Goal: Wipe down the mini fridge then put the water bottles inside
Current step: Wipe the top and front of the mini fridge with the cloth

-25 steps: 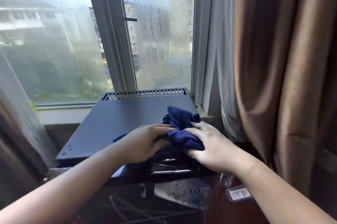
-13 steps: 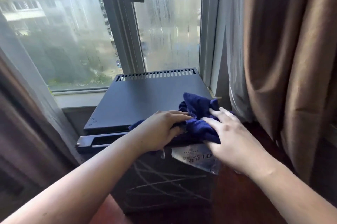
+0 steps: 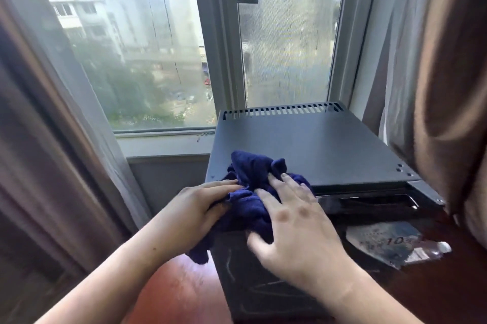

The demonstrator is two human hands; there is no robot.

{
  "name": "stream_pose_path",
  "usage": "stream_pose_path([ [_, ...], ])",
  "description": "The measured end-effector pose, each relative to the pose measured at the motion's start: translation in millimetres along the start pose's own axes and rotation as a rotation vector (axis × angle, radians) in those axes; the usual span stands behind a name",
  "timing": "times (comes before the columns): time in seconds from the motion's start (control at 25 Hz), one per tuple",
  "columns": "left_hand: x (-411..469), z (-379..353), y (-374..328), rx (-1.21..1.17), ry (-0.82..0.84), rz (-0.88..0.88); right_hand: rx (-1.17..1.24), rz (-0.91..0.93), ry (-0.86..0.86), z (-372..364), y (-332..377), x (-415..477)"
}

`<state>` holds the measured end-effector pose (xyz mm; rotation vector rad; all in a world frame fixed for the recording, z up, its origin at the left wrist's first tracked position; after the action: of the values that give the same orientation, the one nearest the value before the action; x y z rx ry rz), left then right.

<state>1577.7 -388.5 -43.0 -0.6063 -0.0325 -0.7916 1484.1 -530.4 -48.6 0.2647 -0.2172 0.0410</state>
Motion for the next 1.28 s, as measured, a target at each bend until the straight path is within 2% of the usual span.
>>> stream_pose_path([
  [0.16,5.1,24.7,35.6,-0.003,0.014,0.013,0.005,-0.036,-0.018,-11.3,37.7,31.9],
  [0.28,9.2,28.0,46.8,-0.01,0.029,-0.024,0.033,-0.059,-0.07,-11.7,36.8,50.7],
  [0.44,31.1,34.6,60.3,0.006,0.057,-0.053,0.192,-0.128,-0.142,-1.4,26.5,78.9],
  [0.52,53.6,39.5,61.1,0.033,0.079,-0.075,0.204,-0.134,-0.11,0.9,15.1,99.9],
  [0.64,81.0,43.5,68.2,0.074,0.119,-0.068,0.141,-0.166,0.024,-4.9,-3.4,138.6],
  [0.76,101.9,39.3,88.3,0.15,0.176,0.009,0.133,-0.171,0.117,-12.1,-12.3,178.7],
  [1.0,168.7,35.8,113.0,0.248,0.253,0.199,0.112,-0.063,0.17,-16.6,-39.5,264.5],
  [1.28,264.7,15.7,116.6,0.309,0.22,0.366,0.088,0.017,0.121,-19.3,-116.1,342.9],
])
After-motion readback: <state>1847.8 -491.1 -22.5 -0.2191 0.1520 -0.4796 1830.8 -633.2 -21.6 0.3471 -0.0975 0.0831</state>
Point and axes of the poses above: each hand's wrist, its own x-axis towards the middle knuckle, its own z-axis out of the back of the hand, y = z × x, the point moved 7 cm from there along x, towards the middle knuckle, and after that the axes turned 6 degrees about z, right-handed, at the moved point
